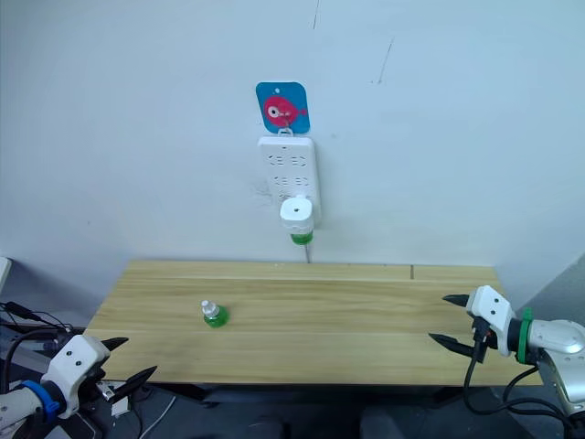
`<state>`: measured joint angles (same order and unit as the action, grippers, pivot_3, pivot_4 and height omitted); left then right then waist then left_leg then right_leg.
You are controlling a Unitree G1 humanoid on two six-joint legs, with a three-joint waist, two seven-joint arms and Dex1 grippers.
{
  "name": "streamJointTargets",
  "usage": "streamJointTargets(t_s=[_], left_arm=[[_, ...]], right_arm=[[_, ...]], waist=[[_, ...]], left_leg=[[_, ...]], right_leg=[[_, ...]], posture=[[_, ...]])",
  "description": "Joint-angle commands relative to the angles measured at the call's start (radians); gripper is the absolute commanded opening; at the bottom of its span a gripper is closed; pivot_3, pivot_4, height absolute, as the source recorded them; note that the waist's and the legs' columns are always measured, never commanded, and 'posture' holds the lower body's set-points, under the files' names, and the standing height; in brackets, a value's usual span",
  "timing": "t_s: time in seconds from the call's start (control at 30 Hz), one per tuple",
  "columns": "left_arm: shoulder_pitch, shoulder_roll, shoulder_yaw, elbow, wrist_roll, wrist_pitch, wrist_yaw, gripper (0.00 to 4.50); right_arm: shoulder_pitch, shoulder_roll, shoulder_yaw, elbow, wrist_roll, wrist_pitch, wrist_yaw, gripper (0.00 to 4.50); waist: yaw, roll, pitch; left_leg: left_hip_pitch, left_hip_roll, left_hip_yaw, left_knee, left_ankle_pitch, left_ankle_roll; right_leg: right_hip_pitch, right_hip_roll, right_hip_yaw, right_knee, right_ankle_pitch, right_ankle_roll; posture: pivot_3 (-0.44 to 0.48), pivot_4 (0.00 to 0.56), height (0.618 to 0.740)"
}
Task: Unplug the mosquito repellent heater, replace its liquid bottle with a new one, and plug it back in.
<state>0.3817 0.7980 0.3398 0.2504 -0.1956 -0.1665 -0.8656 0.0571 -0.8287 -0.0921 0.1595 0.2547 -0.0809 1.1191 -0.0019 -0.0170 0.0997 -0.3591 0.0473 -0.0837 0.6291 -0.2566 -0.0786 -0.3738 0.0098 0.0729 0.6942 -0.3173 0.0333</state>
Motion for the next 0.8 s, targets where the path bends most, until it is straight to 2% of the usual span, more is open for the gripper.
streamJointTargets(t_s=[0.03, 0.23, 0.5, 0.8], left_arm=[[-0.005, 0.023, 0.025, -0.058, -0.015, 0.014, -0.007, 4.50], [0.024, 0.053, 0.036, -0.156, -0.062, 0.102, -0.079, 4.50], [0.016, 0.052, 0.077, -0.190, -0.095, 0.182, -0.073, 4.50], [0.042, 0.054, 0.087, -0.172, -0.070, 0.158, -0.095, 4.50]], right_arm=[[-0.007, -0.004, -0.018, 0.010, -0.007, -0.040, 0.003, 4.48], [-0.003, 0.008, -0.009, 0.021, -0.015, -0.063, -0.006, 4.48], [-0.009, 0.011, -0.007, -0.008, -0.008, -0.035, -0.012, 4.48], [0.004, 0.014, -0.005, -0.051, -0.010, -0.012, -0.022, 4.48]], waist=[[0.000, 0.000, 0.000], [0.000, 0.000, 0.000], [0.000, 0.000, 0.001], [0.000, 0.000, 0.001]], left_leg=[[0.000, 0.000, 0.000, 0.000, 0.000, 0.000], [0.000, 0.000, 0.000, 0.000, 0.000, 0.000], [0.000, 0.000, 0.000, 0.000, 0.000, 0.000], [0.000, 0.000, 0.000, 0.000, 0.000, 0.000]], right_leg=[[0.000, 0.000, 0.000, 0.000, 0.000, 0.000], [0.000, 0.000, 0.000, 0.000, 0.000, 0.000], [0.000, 0.000, 0.000, 0.000, 0.000, 0.000], [0.000, 0.000, 0.000, 0.000, 0.000, 0.000]], posture=[[0.095, 0.057, 0.725], [0.096, 0.058, 0.725], [0.095, 0.061, 0.725], [0.095, 0.064, 0.725]])
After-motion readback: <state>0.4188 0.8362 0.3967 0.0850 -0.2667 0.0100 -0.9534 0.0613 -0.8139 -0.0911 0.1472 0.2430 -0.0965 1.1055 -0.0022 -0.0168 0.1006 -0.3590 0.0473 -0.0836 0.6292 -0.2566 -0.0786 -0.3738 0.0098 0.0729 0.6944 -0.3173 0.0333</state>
